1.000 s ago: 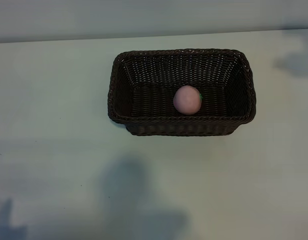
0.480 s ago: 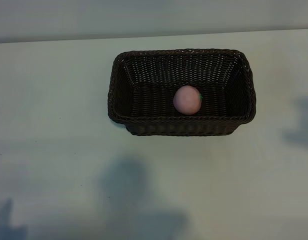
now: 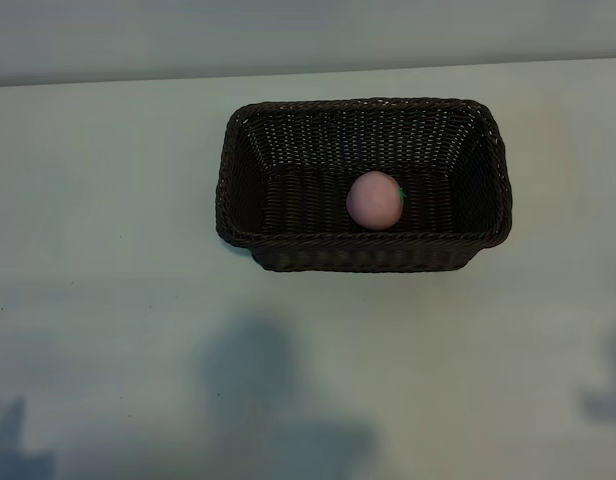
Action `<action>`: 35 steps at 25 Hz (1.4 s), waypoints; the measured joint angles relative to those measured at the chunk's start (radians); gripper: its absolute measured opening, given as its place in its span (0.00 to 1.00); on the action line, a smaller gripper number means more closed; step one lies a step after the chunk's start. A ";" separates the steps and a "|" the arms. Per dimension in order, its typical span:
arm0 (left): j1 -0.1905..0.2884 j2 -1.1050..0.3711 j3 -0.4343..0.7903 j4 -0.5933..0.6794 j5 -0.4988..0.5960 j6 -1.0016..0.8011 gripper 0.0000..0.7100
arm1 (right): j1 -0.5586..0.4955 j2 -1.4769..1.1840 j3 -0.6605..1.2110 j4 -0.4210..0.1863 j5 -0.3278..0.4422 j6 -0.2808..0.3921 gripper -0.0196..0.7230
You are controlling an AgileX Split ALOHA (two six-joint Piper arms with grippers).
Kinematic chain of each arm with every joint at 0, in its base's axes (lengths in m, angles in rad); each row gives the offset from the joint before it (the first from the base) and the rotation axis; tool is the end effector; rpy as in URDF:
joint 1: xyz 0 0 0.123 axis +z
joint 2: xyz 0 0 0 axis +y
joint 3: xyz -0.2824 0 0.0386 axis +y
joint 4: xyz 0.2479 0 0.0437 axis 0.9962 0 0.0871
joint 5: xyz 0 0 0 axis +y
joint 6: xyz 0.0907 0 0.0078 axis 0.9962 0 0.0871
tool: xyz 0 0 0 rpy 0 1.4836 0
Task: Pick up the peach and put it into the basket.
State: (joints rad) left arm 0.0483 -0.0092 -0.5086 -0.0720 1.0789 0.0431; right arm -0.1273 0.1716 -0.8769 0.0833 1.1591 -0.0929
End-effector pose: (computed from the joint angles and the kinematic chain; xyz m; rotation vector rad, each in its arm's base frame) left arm -0.0079 -0.0062 0.2782 -0.0004 2.0427 -0.0290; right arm -0.0254 0.0103 0.3707 0.0148 1.9353 -0.0506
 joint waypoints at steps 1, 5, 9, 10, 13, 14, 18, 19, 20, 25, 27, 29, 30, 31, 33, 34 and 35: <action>0.000 0.000 0.000 0.000 0.000 0.000 0.83 | 0.001 -0.023 0.031 -0.002 0.000 0.000 0.78; 0.000 0.000 0.000 0.000 0.000 0.000 0.83 | 0.004 -0.088 0.137 -0.002 0.000 0.000 0.78; 0.000 0.000 0.000 0.000 0.000 0.000 0.83 | 0.007 -0.129 0.212 -0.002 -0.014 0.000 0.78; 0.000 0.000 0.000 0.000 0.000 0.000 0.83 | 0.007 -0.139 0.223 -0.002 -0.018 0.000 0.78; 0.000 0.000 0.000 0.000 0.000 0.000 0.83 | 0.007 -0.176 0.256 -0.003 -0.024 0.000 0.78; 0.000 0.000 0.000 0.000 0.000 -0.002 0.83 | 0.007 -0.178 0.260 -0.005 -0.025 0.001 0.78; 0.000 0.000 0.000 0.000 0.000 -0.002 0.83 | 0.007 -0.178 0.266 -0.007 -0.034 0.001 0.78; 0.000 0.000 0.000 0.000 0.000 -0.002 0.83 | 0.007 -0.178 0.267 -0.009 -0.037 0.001 0.78; 0.000 0.000 0.000 0.000 0.000 -0.002 0.83 | 0.007 -0.178 0.270 -0.009 -0.038 0.001 0.78; 0.000 0.000 0.000 0.000 0.000 -0.002 0.83 | 0.007 -0.178 0.306 -0.028 -0.042 0.001 0.78; 0.000 0.000 0.000 0.000 0.000 -0.002 0.83 | 0.007 -0.178 0.341 -0.028 -0.044 0.001 0.78; 0.000 0.000 0.000 0.000 0.000 -0.001 0.83 | 0.007 -0.178 0.367 -0.028 -0.050 0.001 0.78; 0.000 0.000 0.000 0.000 0.000 -0.001 0.83 | 0.007 -0.178 0.370 -0.027 -0.052 0.002 0.78; 0.000 0.000 0.000 0.000 0.000 -0.001 0.83 | 0.007 -0.178 0.373 -0.025 -0.052 0.005 0.78; 0.000 0.000 0.000 0.000 0.000 -0.001 0.83 | 0.007 -0.178 0.372 -0.020 -0.057 0.005 0.78; 0.000 0.000 0.000 0.000 0.000 -0.001 0.83 | 0.007 -0.178 0.372 -0.016 -0.057 0.009 0.78; 0.000 0.000 0.000 0.000 0.000 -0.001 0.83 | 0.007 -0.178 0.372 -0.009 -0.057 0.017 0.78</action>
State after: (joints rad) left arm 0.0483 -0.0092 -0.5086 -0.0720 1.0789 0.0419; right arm -0.1199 -0.0068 -0.5045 0.0744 1.1016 -0.0764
